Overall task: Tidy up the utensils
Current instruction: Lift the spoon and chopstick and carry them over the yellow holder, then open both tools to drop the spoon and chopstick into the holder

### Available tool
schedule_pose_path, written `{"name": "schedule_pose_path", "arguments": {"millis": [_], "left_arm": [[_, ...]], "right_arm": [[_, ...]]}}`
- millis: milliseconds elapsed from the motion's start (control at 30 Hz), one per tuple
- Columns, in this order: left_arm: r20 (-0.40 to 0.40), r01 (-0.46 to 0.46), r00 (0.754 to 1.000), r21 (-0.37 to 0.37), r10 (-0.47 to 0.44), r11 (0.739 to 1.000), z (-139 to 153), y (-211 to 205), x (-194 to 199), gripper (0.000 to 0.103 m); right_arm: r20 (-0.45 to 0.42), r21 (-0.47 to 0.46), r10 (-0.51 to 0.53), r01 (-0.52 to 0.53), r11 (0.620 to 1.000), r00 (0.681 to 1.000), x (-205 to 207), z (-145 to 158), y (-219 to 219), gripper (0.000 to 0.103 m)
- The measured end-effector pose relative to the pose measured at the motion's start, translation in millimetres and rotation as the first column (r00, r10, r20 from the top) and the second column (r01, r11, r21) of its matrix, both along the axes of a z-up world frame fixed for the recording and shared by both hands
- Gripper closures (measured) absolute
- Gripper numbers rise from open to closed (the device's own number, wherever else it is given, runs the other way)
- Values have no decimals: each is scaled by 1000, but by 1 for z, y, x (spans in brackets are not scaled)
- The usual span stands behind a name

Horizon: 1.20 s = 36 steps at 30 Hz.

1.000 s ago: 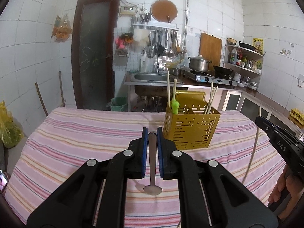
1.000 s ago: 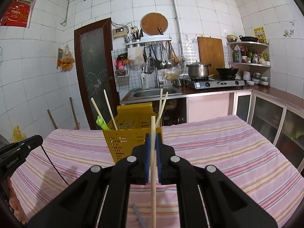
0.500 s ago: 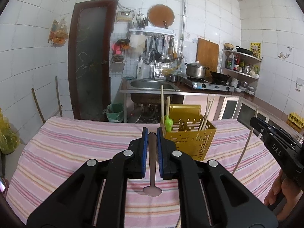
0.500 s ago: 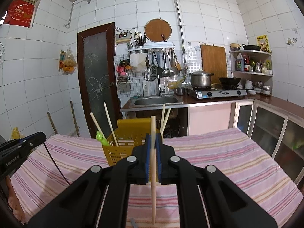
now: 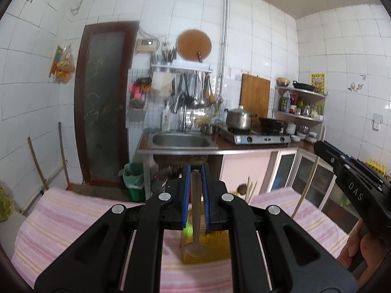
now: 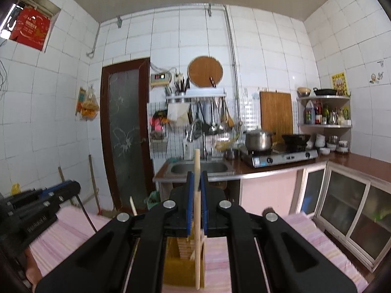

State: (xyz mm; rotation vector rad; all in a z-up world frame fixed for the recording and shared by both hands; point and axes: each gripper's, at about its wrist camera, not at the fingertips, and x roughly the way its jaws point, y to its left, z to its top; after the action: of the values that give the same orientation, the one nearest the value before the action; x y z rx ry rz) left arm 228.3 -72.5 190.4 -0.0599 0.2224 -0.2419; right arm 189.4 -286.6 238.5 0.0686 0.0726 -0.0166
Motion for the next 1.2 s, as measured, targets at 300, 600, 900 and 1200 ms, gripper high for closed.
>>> {"name": "schedule_pose_path", "arguments": {"millis": [300,600,900,1200], "left_arm": [[2,-14,1000,6,14,1000,0,-24,68,95],[-123,-20,992,12,21,1000,-63,-22,120,95],[-140,-65,988,31,69,997,-64,-4,95,34],[-111,-123,985,54,129,991,-51,28,27,5]], "right_arm": [[25,12,11,-11,1000,1000,61,9,3,97],[-110,47,36,-31,998,993,109,-63,2,97],[-232,32,11,-3,999,973,105,-87,-8,42],[-284,14,-74,81,997,956,52,-88,-26,24]]}}
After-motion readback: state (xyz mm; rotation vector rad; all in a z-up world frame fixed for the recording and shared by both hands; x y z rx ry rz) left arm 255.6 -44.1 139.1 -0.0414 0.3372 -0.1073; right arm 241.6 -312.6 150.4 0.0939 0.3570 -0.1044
